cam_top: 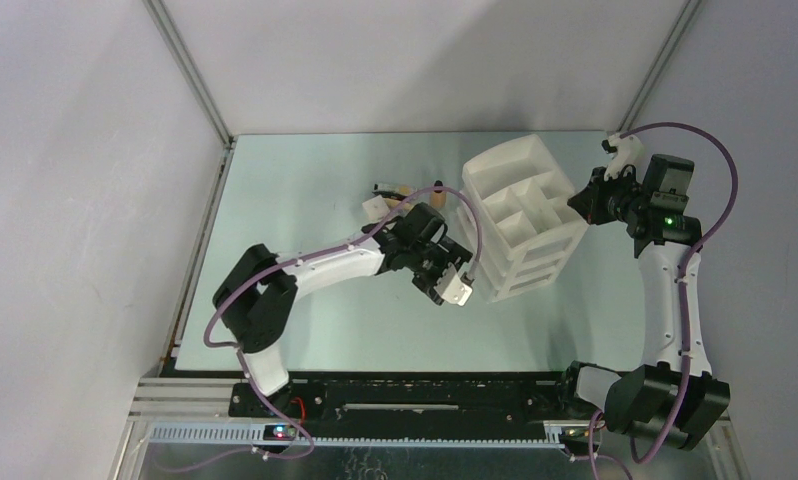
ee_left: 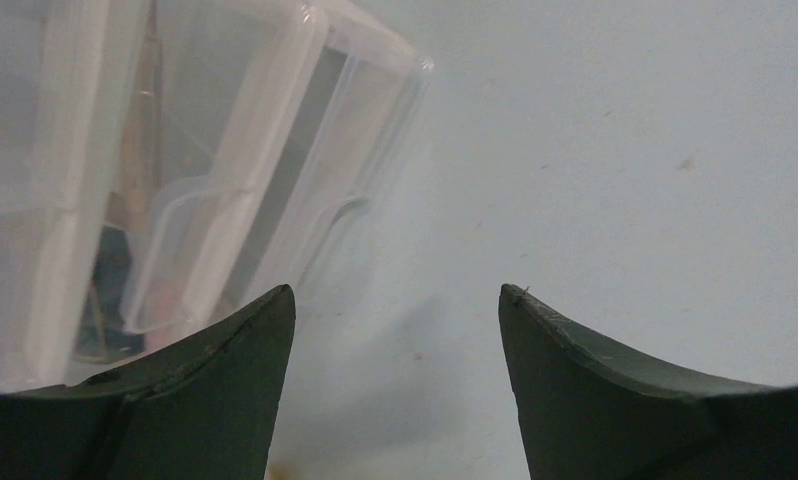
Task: Organize the makeup
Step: Open the drawer in the storage box.
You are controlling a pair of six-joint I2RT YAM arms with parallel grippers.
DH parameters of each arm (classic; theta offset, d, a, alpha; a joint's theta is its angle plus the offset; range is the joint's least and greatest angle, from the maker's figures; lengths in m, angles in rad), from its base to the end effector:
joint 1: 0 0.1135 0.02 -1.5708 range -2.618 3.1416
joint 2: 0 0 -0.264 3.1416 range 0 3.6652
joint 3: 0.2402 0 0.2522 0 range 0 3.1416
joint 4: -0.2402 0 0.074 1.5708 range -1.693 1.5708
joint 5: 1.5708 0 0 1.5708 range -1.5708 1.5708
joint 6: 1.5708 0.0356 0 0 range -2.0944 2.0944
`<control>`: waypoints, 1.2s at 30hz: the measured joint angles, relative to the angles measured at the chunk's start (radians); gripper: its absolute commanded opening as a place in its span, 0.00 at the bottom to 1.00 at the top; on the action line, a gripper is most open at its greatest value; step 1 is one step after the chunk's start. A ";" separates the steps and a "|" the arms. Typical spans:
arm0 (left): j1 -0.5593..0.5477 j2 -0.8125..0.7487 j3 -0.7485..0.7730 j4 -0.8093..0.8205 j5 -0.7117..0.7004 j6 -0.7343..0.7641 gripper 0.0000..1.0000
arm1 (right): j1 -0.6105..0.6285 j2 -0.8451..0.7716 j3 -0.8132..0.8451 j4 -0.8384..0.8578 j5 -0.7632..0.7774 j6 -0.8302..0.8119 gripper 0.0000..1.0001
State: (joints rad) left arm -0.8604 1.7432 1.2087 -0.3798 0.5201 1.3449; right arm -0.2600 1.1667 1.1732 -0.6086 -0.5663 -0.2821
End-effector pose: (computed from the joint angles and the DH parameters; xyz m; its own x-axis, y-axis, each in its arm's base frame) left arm 0.2283 -0.2925 0.2173 0.7182 0.4619 -0.5204 0.6951 -0.5100 0.5067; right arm 0.2431 -0.0449 0.3589 -0.4671 -0.1188 -0.8762 -0.3544 0.9330 0.0624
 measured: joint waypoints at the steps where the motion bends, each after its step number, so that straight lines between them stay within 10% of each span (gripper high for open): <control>1: -0.003 0.013 0.019 -0.005 -0.018 0.027 0.80 | 0.000 0.000 0.000 0.000 0.000 0.000 0.00; 36: -0.037 0.232 0.242 -0.248 -0.202 0.385 0.68 | 0.028 -0.033 -0.014 0.004 0.080 -0.014 0.00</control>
State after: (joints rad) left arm -0.8974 1.9747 1.4509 -0.6273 0.3180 1.7294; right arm -0.2317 1.1336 1.1587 -0.6048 -0.4858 -0.2958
